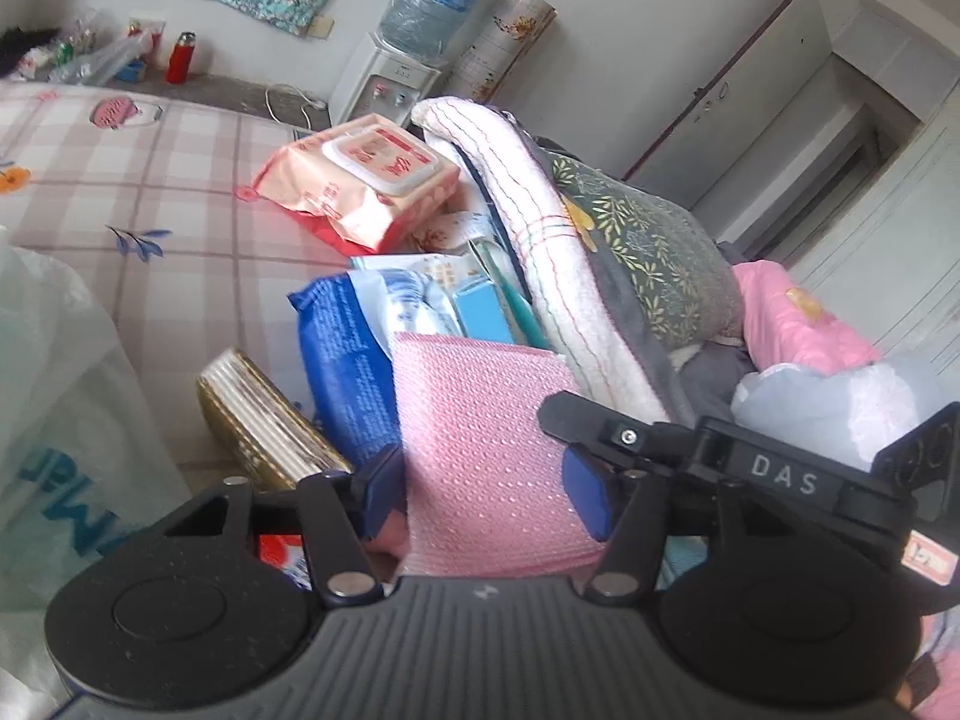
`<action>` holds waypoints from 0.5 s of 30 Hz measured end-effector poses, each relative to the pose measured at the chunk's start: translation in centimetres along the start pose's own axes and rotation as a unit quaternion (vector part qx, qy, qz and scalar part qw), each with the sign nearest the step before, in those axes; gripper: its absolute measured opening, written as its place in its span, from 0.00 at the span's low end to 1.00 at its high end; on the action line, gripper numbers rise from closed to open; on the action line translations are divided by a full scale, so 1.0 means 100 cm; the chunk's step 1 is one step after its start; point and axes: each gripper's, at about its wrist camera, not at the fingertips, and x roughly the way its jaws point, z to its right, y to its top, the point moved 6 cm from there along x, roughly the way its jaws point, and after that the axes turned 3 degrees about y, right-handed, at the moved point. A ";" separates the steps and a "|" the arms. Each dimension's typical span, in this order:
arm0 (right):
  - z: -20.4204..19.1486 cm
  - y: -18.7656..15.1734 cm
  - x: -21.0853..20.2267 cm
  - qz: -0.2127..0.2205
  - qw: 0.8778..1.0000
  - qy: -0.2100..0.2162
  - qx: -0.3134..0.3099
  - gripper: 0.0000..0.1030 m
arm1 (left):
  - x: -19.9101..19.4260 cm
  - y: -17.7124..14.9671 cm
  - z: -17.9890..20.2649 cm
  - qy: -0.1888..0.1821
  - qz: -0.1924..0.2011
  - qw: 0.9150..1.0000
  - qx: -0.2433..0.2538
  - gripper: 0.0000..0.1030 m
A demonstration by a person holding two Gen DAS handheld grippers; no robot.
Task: Organize soft objects
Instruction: 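Reach the left tool to the pink cloth and grasp it, then carry the pink cloth into the cardboard box and open the left tool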
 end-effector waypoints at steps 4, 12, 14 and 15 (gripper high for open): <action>0.000 0.000 -0.003 0.001 1.000 0.001 0.013 0.31 | -0.008 -0.001 0.006 0.001 0.005 1.000 0.009 0.57; -0.046 0.000 -0.037 0.018 0.999 0.024 -0.009 0.31 | -0.076 0.005 0.017 -0.003 0.050 0.999 0.019 0.58; -0.067 -0.001 -0.048 0.024 0.999 0.035 -0.022 0.31 | -0.101 0.006 0.018 -0.001 0.068 0.997 0.022 0.58; -0.079 -0.002 -0.053 0.026 0.998 0.041 -0.029 0.31 | -0.115 0.007 0.017 0.002 0.077 0.997 0.023 0.58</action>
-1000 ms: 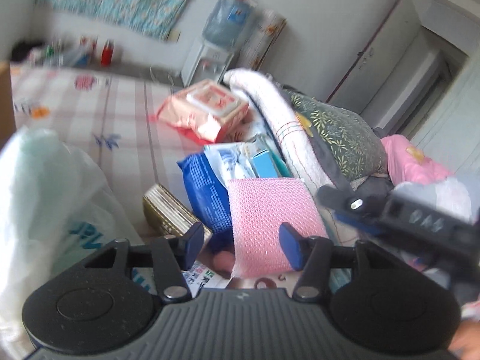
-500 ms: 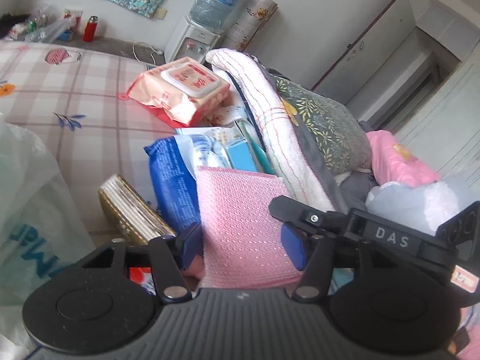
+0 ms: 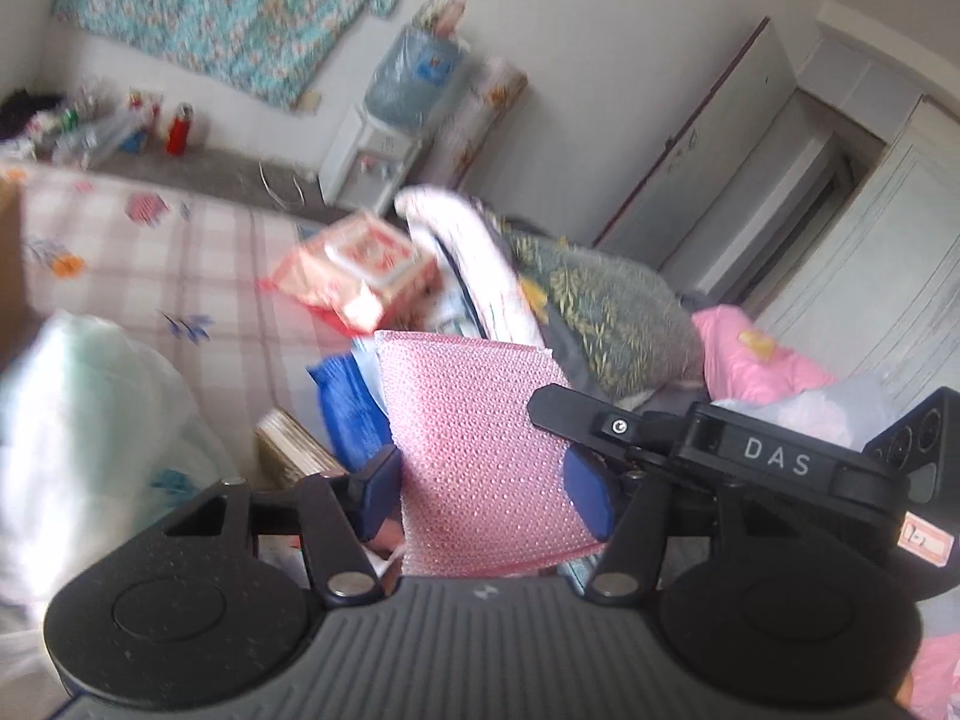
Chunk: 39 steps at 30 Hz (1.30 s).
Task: Organize soft objects
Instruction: 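Carry the pink cloth into the cardboard box and open the left tool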
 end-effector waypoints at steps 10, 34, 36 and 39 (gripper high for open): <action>-0.152 -0.018 0.003 -0.019 0.993 0.100 -0.061 0.33 | -0.133 0.031 -0.051 0.084 0.081 0.993 0.013 0.60; -0.286 -0.094 0.240 -0.175 0.968 0.096 -0.150 0.36 | -0.063 0.059 -0.345 0.201 -0.116 0.963 -0.138 0.62; -0.283 -0.087 0.242 -0.165 0.970 0.100 -0.149 0.36 | -0.051 0.057 -0.361 0.217 -0.132 0.956 -0.147 0.62; -0.272 -0.077 0.231 -0.152 0.972 0.117 -0.136 0.37 | -0.038 0.058 -0.375 0.231 -0.147 0.949 -0.155 0.62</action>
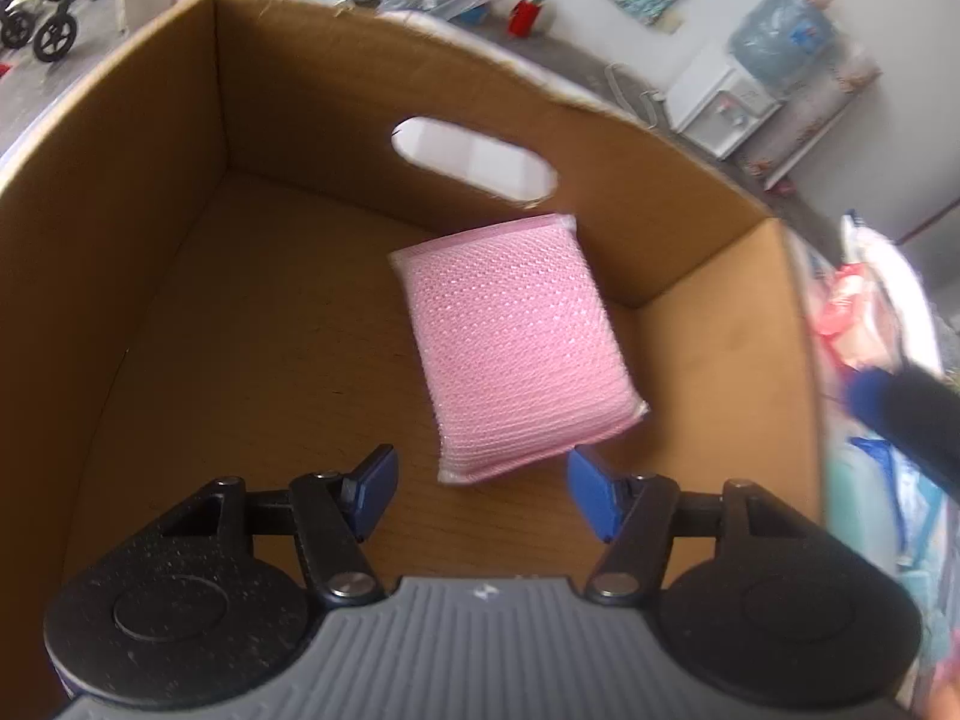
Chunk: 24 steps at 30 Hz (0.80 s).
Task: Organize soft objects
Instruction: 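Carry the pink cloth into the cardboard box and open the left tool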
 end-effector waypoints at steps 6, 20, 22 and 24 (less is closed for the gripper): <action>0.018 -0.002 -0.034 0.023 1.000 0.005 0.002 0.39 | -0.008 0.004 -0.002 0.017 -0.005 1.000 0.017 0.62; 0.028 -0.015 -0.039 0.027 0.999 0.023 0.017 0.46 | 0.022 0.051 0.003 0.041 -0.007 0.997 -0.064 0.60; 0.033 -0.018 -0.040 0.027 0.999 0.018 0.024 0.47 | 0.027 0.051 0.012 0.028 -0.005 0.999 -0.030 0.60; 0.039 -0.022 -0.041 0.025 0.999 0.015 0.032 0.47 | 0.030 0.049 0.021 0.022 0.000 1.000 -0.007 0.60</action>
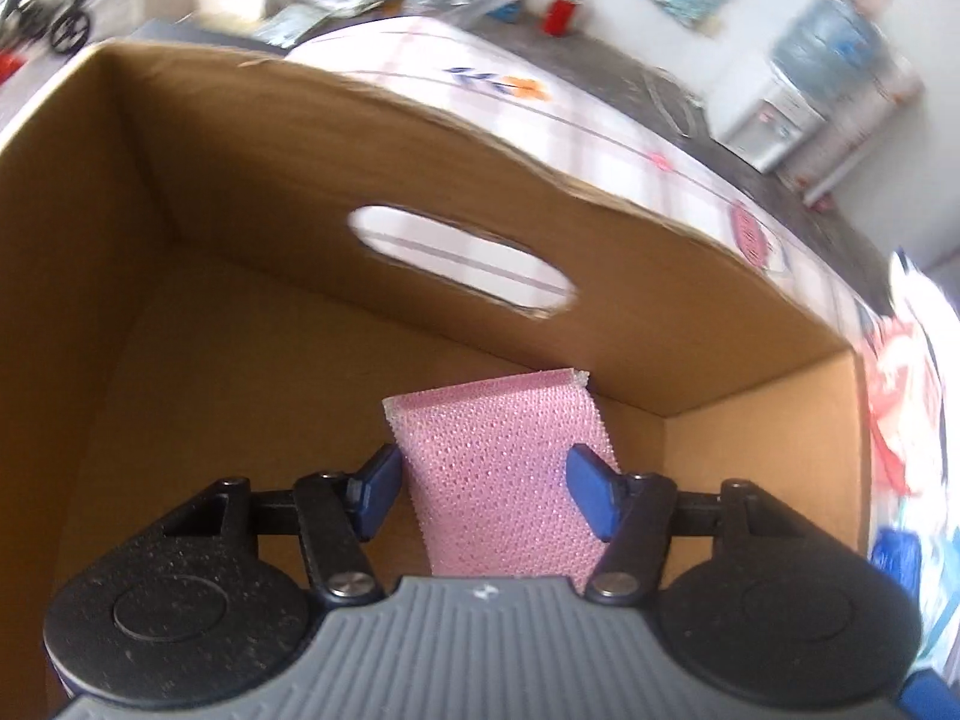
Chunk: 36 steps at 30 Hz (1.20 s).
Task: Organize soft objects
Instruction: 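Carry the pink cloth into the cardboard box and open the left tool, then move the left tool to the blue bandage box and grasp it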
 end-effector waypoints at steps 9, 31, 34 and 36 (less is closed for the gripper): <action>0.010 -0.009 -0.006 0.001 1.000 -0.002 0.019 0.48 | 0.003 -0.003 0.023 -0.018 0.027 0.999 0.037 0.61; 0.026 -0.016 -0.050 0.034 0.998 -0.023 0.042 0.51 | -0.064 -0.012 0.004 -0.046 0.087 0.995 -0.027 0.72; 0.026 -0.019 -0.066 0.043 0.998 -0.028 0.038 0.51 | -0.097 -0.016 0.007 -0.059 0.116 0.991 -0.025 0.76; 0.028 -0.020 -0.081 0.051 0.997 -0.035 0.035 0.51 | -0.118 -0.022 0.019 -0.072 0.137 0.988 -0.019 0.77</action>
